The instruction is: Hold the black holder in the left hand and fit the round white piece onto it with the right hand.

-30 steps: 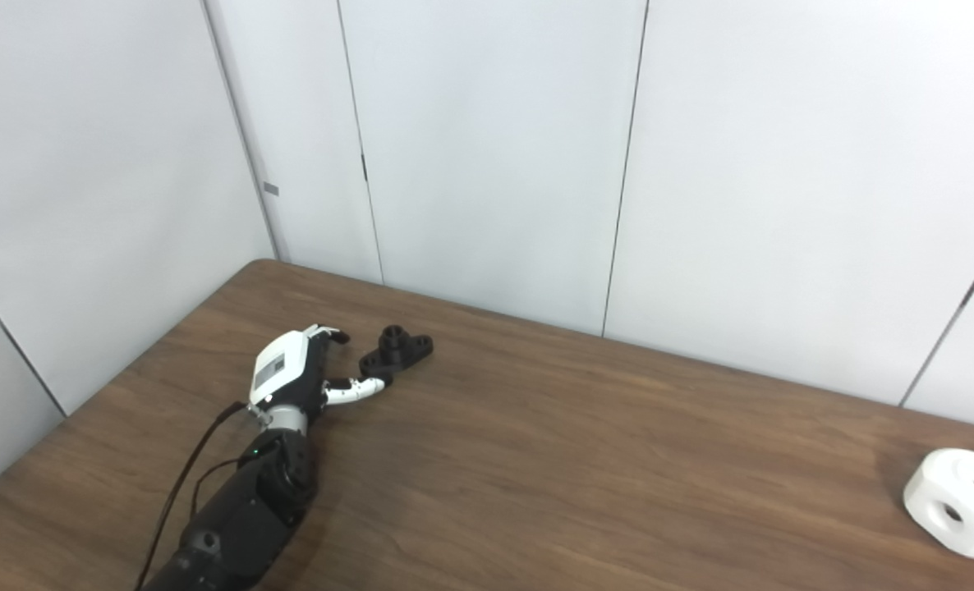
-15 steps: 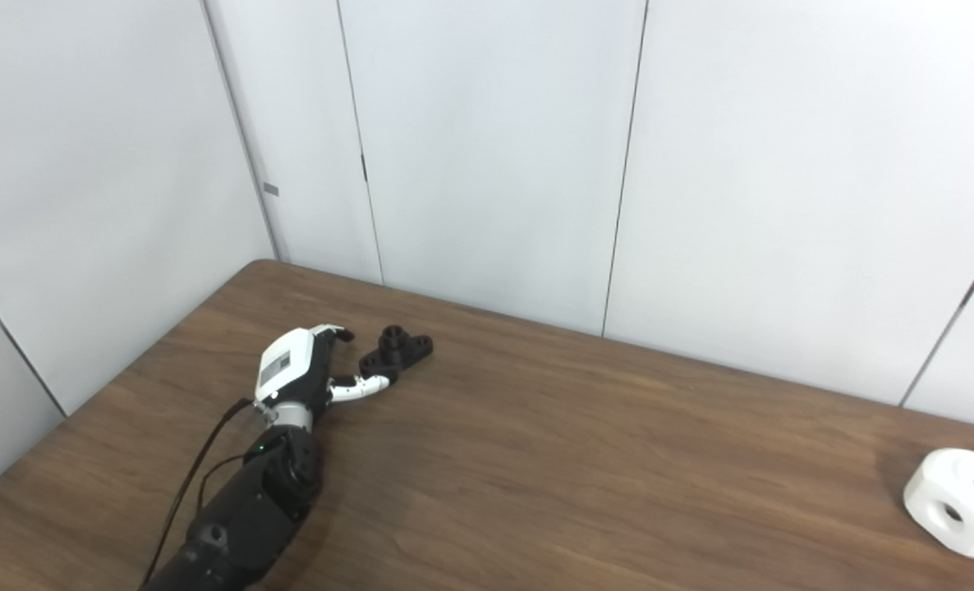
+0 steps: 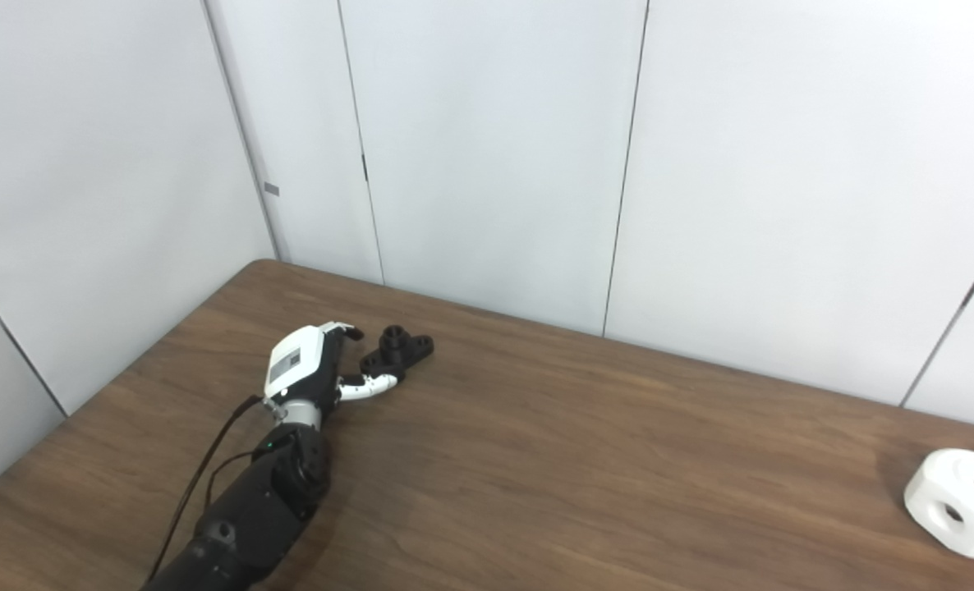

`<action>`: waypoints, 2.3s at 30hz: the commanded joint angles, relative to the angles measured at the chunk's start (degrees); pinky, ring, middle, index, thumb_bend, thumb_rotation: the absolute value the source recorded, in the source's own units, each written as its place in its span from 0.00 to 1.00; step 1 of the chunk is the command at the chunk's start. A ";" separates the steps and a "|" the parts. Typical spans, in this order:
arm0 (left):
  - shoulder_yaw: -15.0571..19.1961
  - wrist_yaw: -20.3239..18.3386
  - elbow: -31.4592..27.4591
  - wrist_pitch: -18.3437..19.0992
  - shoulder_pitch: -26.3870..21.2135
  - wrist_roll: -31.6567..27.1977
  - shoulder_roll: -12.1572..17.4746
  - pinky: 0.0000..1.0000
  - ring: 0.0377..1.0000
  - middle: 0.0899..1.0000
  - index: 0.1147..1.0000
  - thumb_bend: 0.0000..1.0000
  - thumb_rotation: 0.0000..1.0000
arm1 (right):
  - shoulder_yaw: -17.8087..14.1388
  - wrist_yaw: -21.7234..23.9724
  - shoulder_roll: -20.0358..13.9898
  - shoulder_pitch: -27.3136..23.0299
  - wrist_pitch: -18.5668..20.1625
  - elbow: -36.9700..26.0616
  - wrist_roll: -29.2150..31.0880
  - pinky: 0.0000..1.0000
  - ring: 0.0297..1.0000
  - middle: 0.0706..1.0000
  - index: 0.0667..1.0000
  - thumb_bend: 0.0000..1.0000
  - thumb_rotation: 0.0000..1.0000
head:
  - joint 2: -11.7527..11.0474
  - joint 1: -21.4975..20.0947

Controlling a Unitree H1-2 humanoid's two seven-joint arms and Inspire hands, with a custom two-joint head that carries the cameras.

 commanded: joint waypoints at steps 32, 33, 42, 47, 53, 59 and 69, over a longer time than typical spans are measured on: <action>-5.94 -3.16 1.26 1.10 0.82 2.25 -0.75 0.89 0.86 0.78 0.42 0.52 0.05 | -0.21 -0.32 0.64 0.90 1.86 -0.38 -0.77 0.66 0.81 0.87 0.86 0.48 0.64 | 0.40 -1.03; -6.06 -3.29 1.11 1.01 0.86 2.35 -0.66 0.89 0.86 0.78 0.42 0.52 0.05 | -0.20 -0.33 0.66 0.91 1.81 -0.42 -0.81 0.67 0.81 0.87 0.86 0.48 0.65 | 0.40 -1.03; -7.64 -5.74 -2.68 1.34 1.60 2.47 0.49 0.90 0.85 0.78 0.42 0.52 0.05 | -0.24 -0.49 0.94 0.44 1.96 -0.09 -0.81 0.66 0.80 0.85 0.85 0.49 0.65 | 0.78 -2.59; -9.94 -9.33 -7.74 0.36 2.42 3.29 1.87 0.93 0.86 0.78 0.41 0.52 0.05 | -0.13 -0.80 1.22 -0.04 1.86 -0.06 -0.97 0.64 0.78 0.83 0.84 0.49 0.64 | 1.01 -3.69; -13.05 -13.17 -12.57 -1.32 3.03 4.07 2.76 0.89 0.85 0.79 0.41 0.52 0.06 | -0.03 -1.39 1.72 -0.39 0.79 0.22 -0.83 0.59 0.74 0.80 0.82 0.48 0.60 | 1.33 -5.09; -15.76 -15.50 -16.14 -4.43 3.31 5.50 2.64 0.88 0.85 0.78 0.41 0.52 0.05 | 0.38 -2.18 2.47 -0.54 0.06 0.31 -0.86 0.60 0.75 0.81 0.82 0.49 0.60 | 1.71 -6.89; -18.95 -19.34 -20.92 -11.71 4.14 5.67 1.82 0.91 0.86 0.79 0.41 0.52 0.05 | 1.23 -3.49 4.51 -1.03 -1.20 -0.50 -1.14 0.61 0.76 0.82 0.80 0.49 0.53 | 2.06 -11.55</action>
